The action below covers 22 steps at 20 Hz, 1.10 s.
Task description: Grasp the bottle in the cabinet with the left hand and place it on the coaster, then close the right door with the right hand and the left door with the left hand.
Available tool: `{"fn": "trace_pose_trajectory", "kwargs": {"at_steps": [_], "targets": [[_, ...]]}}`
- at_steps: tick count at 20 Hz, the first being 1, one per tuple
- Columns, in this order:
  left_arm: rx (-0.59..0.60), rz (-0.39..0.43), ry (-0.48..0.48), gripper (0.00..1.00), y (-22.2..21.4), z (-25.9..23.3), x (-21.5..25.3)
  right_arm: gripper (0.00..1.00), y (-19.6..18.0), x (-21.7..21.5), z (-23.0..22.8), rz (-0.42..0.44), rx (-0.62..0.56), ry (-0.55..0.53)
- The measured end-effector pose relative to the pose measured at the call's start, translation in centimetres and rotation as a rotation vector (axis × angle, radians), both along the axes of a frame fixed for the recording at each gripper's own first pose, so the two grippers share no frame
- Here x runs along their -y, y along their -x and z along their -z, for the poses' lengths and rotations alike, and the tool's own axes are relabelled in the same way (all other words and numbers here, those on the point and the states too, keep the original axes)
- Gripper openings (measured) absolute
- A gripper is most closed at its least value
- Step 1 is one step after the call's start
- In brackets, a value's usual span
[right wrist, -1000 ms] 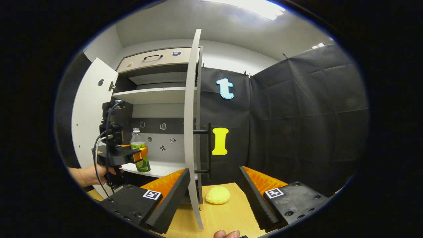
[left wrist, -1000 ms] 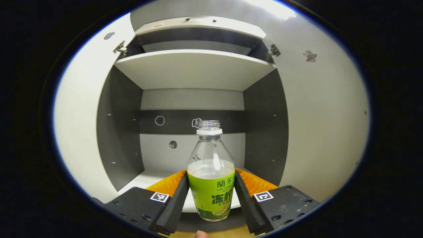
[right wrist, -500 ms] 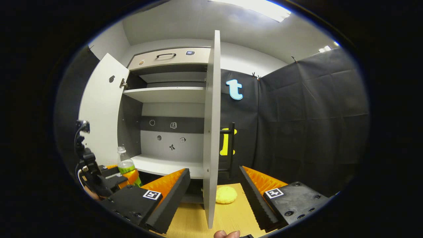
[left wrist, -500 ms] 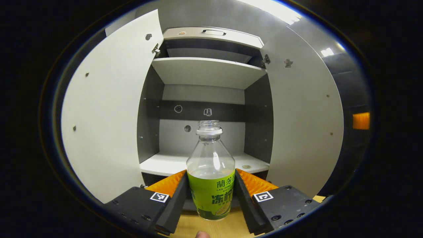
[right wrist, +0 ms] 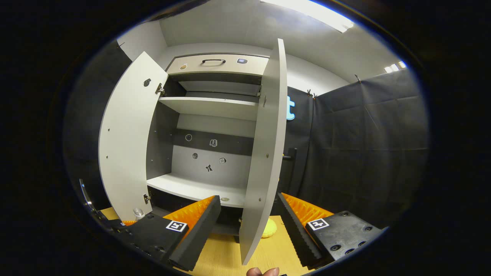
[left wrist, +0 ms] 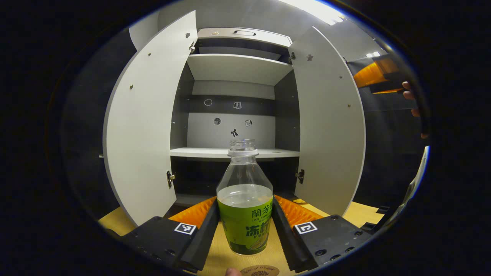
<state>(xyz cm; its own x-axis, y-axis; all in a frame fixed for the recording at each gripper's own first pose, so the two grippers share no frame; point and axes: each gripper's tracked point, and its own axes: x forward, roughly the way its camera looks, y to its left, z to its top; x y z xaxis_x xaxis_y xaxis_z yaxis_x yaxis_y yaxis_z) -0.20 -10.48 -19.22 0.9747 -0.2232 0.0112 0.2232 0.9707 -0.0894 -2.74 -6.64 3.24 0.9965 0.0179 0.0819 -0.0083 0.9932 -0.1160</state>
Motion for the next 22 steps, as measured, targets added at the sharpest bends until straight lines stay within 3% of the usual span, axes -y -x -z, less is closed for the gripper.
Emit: {"fn": "trace_pose_trajectory", "kwargs": {"at_steps": [6, 12, 22], "targets": [[-0.047, 0.05, -0.03, 0.78, 2.0, 5.9, 2.6, 0.98, 0.0, -0.2, 0.4, -0.017, -0.055, -0.076], [-0.083, 0.104, -0.039, 0.78, 3.2, 11.3, 4.5, 0.98, 0.5, 0.3, 0.5, -0.01, -0.102, -0.062], [-0.066, 0.13, -0.022, 0.79, 3.3, 12.8, 4.6, 0.98, 1.3, 0.0, 1.8, 0.004, -0.161, -0.023]]}}
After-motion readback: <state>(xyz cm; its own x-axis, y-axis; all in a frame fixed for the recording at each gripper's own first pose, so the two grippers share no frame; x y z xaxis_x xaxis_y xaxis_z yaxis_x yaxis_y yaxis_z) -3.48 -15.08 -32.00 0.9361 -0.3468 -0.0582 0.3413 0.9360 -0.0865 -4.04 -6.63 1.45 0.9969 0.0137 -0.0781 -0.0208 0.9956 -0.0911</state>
